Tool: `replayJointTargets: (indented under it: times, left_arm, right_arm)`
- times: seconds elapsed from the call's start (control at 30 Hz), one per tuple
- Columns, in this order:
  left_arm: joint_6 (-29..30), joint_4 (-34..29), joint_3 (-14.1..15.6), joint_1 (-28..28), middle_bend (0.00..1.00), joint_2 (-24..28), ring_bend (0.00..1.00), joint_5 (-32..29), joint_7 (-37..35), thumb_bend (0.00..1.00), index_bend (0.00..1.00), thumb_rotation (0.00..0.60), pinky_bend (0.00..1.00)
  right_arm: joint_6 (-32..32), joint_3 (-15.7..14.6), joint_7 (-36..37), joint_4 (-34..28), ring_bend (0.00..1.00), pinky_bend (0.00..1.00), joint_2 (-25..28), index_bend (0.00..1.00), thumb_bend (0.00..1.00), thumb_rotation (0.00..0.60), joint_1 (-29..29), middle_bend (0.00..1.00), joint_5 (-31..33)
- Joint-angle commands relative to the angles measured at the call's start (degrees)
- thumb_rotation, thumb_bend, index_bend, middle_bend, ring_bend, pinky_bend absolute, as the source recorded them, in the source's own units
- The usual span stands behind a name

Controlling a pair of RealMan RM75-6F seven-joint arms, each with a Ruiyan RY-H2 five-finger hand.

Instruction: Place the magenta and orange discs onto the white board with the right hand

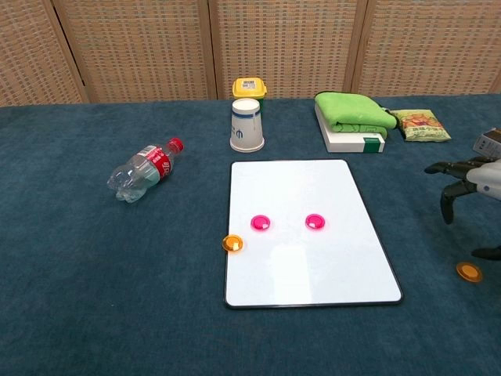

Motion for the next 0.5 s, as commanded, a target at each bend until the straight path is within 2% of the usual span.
replayJointTargets:
  times: [0.03,0.5]
  left_arm:
    - [0.0,0.0,0.0,0.0,0.00,0.0,0.00,-0.1,0.0,0.00,0.00,0.600,0.00]
    - [0.1,0.0,0.0,0.1,0.00,0.1,0.00,-0.2,-0.2,0.00,0.00,0.600,0.00]
  right_arm:
    - [-0.1,-0.9,1.4,0.4,0.00,0.00,0.6,0.40,0.28,0.600,-1.3,0.00,-1.4]
    - [-1.9,-0.4,3.8,3.5,0.00,0.00,-1.9,0.41,0.31,0.600,-3.7,0.00,-5.0]
